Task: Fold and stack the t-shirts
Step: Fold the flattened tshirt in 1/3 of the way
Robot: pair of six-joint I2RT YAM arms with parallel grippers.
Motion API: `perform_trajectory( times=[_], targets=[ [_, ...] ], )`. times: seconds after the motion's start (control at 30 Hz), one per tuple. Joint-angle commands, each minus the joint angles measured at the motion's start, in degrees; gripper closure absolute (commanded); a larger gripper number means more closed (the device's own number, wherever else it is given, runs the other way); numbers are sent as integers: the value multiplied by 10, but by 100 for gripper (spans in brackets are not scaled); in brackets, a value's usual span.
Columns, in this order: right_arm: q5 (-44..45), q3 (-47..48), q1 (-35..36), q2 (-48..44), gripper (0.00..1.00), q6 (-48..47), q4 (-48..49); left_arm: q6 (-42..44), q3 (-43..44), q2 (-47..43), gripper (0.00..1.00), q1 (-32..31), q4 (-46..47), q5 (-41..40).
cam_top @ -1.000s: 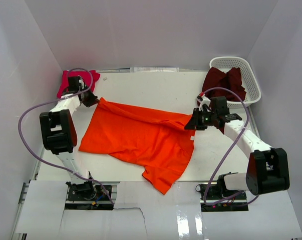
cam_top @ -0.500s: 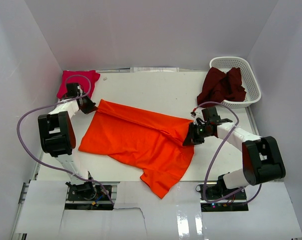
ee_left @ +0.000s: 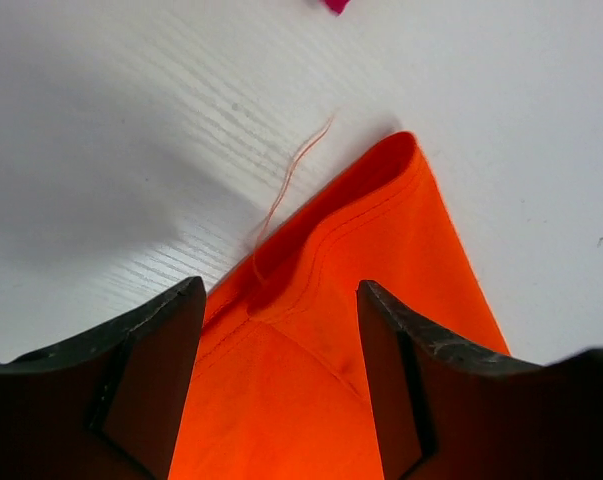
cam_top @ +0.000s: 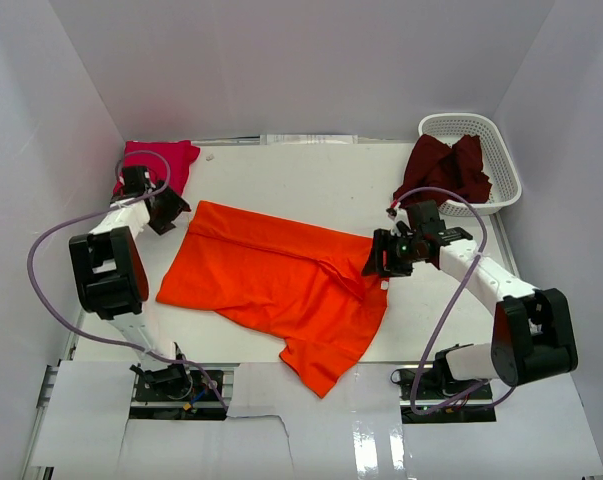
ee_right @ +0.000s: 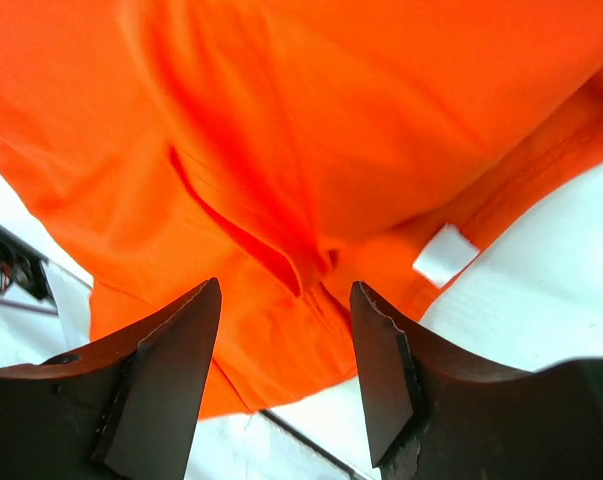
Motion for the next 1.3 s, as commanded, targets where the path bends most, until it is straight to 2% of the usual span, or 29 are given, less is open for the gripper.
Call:
perform_trajectory(
  times=[0.0, 0.1, 0.13, 0.47, 0.6, 0.8, 0.83, 0.93, 0.97, 1.03, 1.27],
  targets=[
    [50, 44, -1, -21, 39, 12, -4, 6, 7, -98, 27, 2, 9, -44],
    [68, 55, -4, 7, 40, 14, 5, 20, 14, -106, 26, 1, 50, -1],
    [73, 59, -5, 19, 40, 17, 8, 25, 19, -99, 26, 0, 54, 36],
    [129, 98, -11, 88, 44, 38, 61, 44, 88, 18, 29, -38, 98, 208],
    [132, 107, -18, 123, 45, 44, 51, 53, 120, 73, 30, -69, 96, 249],
    [146, 98, -23, 138, 47, 44, 66, 61, 147, 121, 31, -99, 93, 259],
    [146, 99, -25, 142, 50, 42, 67, 60, 149, 125, 31, -101, 92, 259],
    [146, 103, -30, 160, 72, 42, 71, 60, 152, 139, 31, -105, 93, 257],
    [147, 106, -33, 171, 83, 42, 71, 61, 152, 141, 31, -105, 92, 256],
    [147, 113, -34, 183, 86, 41, 71, 62, 149, 148, 31, -105, 92, 247],
    [147, 157, -44, 252, 87, 39, 69, 58, 137, 170, 32, -105, 95, 240]
  ],
)
